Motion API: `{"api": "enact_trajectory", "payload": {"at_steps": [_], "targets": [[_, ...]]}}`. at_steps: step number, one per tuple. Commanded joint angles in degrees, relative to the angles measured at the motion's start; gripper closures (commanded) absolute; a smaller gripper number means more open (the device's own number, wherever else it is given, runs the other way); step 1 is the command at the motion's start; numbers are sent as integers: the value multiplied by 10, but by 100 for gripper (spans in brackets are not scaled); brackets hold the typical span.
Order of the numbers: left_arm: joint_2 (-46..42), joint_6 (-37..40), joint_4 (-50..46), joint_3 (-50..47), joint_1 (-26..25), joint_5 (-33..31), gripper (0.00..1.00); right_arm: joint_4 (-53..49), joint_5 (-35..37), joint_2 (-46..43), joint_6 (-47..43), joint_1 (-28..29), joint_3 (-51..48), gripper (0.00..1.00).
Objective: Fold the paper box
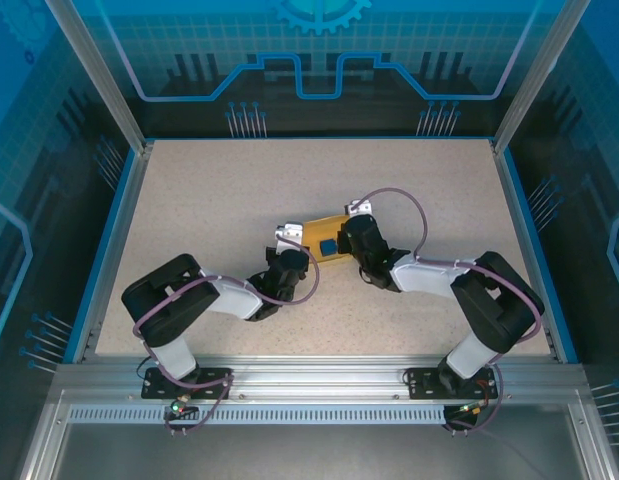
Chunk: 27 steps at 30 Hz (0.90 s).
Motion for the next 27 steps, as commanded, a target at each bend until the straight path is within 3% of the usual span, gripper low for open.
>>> {"api": "enact_trajectory", "payload": {"at_steps": [1,23,27], "targets": [[8,7,-1,-12,-7,8,92,12,12,-12,-10,19,-19,93],[-22,11,2,-19,-8,28,65,17,40,-13,-18,36,-32,94],[-44,5,-19,-27,-8,40,57,17,42,-9,-18,37,-29,94]]}}
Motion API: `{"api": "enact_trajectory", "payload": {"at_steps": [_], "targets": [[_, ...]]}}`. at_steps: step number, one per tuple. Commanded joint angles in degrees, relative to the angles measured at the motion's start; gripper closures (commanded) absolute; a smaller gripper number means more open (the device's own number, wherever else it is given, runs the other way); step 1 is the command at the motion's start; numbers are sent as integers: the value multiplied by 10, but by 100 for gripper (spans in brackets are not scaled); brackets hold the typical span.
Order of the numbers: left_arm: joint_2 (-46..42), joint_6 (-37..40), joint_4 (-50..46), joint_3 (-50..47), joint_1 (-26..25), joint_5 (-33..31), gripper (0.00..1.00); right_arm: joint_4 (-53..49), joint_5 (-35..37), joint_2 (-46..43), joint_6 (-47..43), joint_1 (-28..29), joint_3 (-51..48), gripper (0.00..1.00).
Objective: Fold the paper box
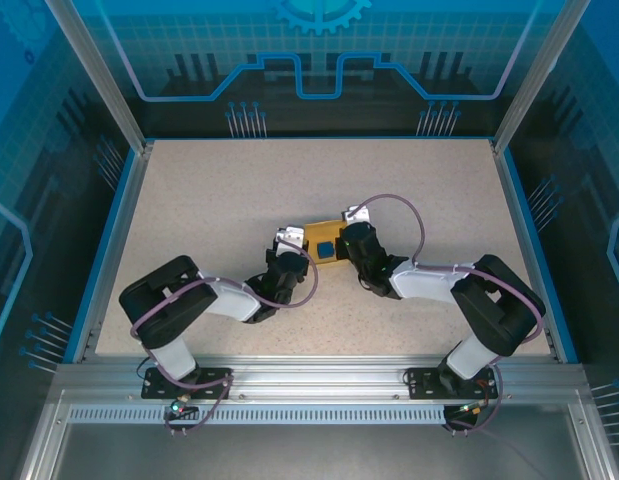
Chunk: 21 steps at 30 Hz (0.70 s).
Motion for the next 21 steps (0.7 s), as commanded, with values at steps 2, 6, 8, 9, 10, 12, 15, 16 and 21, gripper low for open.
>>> {"api": "enact_trajectory", "payload": {"at_steps": [2,6,8,9,10,12,15,16,21], "targets": [[-46,-15,-30,-18,-5,24,51,-4,12,0,-5,13,-7,94],[-88,-35,-80,-32,-5,51,42,-6,15,1,-6,14,-3,95],[-111,-43,-109,-39,-5,69,38,-5,15,2,-7,16,-3,95],[-125,-45,-131,-37,-5,78,37,-5,16,3,-8,16,-3,95],[-137,-47,-151,-36,-4,87,36,-5,17,4,-8,17,-2,95],[-165,-53,-195,-32,-3,113,35,-3,17,7,-9,18,-2,95],[-203,-62,-269,-18,1,151,35,-1,17,9,-11,21,-3,95],[-214,-64,-289,-14,1,159,35,-1,18,9,-12,21,-4,95],[-271,-68,-365,6,12,203,35,4,24,2,-21,23,-13,95]]}}
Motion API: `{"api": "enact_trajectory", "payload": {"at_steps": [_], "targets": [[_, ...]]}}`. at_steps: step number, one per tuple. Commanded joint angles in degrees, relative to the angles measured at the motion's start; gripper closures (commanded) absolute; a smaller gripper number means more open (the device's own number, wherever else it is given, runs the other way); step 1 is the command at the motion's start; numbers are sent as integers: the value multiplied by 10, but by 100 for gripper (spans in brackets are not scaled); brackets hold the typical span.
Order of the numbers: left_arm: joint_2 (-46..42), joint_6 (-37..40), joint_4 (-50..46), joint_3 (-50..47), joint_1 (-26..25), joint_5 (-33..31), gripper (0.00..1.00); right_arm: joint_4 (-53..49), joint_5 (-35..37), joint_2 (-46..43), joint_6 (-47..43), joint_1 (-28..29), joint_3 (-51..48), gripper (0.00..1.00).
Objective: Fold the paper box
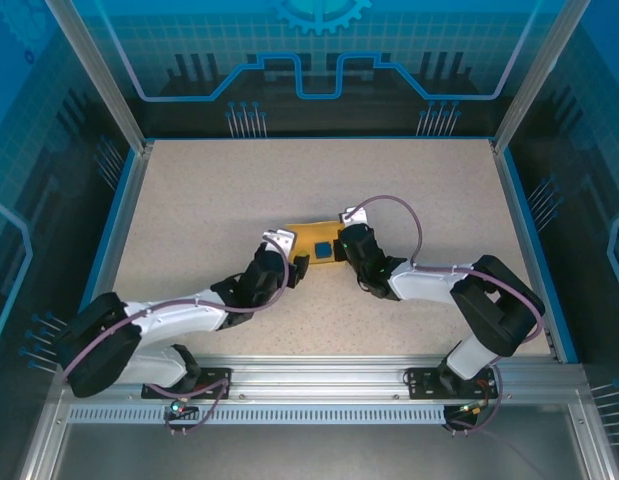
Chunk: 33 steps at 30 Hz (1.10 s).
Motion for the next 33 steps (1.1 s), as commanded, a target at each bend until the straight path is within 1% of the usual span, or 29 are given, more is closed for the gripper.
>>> {"api": "enact_trajectory", "payload": {"at_steps": [1,6,10,15,16,20,23,28,30,33], "targets": [[-40,-15,-80,28,10,55,35,6,14,1,-11,12,-14,95],[-64,-11,-94,43,32,116,34,11,14,0,-10,13,-20,95],[-69,-7,-107,54,38,132,35,8,15,0,-10,13,-20,95],[-91,-14,-107,32,55,134,35,3,17,-1,-11,12,-17,95],[-95,-21,-106,24,67,146,36,3,17,-1,-11,13,-17,95],[-95,-62,-87,-11,133,237,37,3,16,0,-11,12,-15,95],[-80,-77,-57,-26,169,286,38,3,16,0,-11,12,-16,95],[-13,-87,4,-24,211,354,38,2,17,0,-10,13,-17,95],[23,-87,39,-20,220,365,39,2,16,-1,-10,13,-17,95],[69,-85,79,-9,225,364,39,-1,17,-2,-12,13,-15,95]]}}
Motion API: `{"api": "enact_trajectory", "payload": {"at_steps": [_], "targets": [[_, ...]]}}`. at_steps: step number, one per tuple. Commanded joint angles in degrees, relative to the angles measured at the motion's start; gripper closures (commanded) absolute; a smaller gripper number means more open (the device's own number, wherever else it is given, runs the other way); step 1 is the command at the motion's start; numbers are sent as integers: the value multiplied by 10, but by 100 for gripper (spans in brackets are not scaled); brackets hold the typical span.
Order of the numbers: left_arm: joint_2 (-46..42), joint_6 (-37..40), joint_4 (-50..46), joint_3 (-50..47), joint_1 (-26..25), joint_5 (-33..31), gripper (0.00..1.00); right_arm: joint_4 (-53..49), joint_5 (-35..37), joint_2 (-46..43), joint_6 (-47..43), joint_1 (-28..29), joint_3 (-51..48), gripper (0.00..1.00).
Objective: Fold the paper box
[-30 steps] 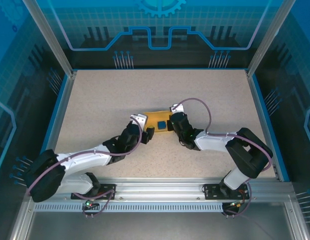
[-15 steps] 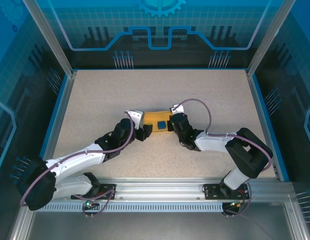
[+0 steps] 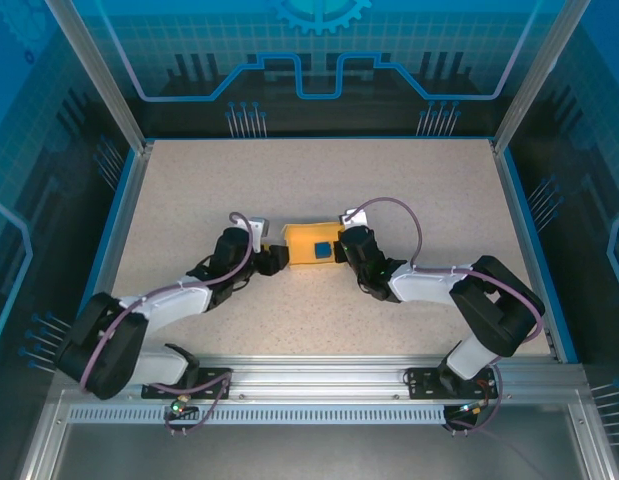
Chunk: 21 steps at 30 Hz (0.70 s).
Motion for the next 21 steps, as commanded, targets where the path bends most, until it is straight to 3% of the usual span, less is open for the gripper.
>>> {"api": "enact_trajectory", "payload": {"at_steps": [1,7,21], "targets": [[44,-10,78,14,8,35,39,-16,13,-2,-8,9,-5,95],[95,0,128,29,11,11,40,-20,14,-3,-9,9,-4,95],[138,-5,172,60,12,101,45,-25,11,6,-10,9,6,95]]}}
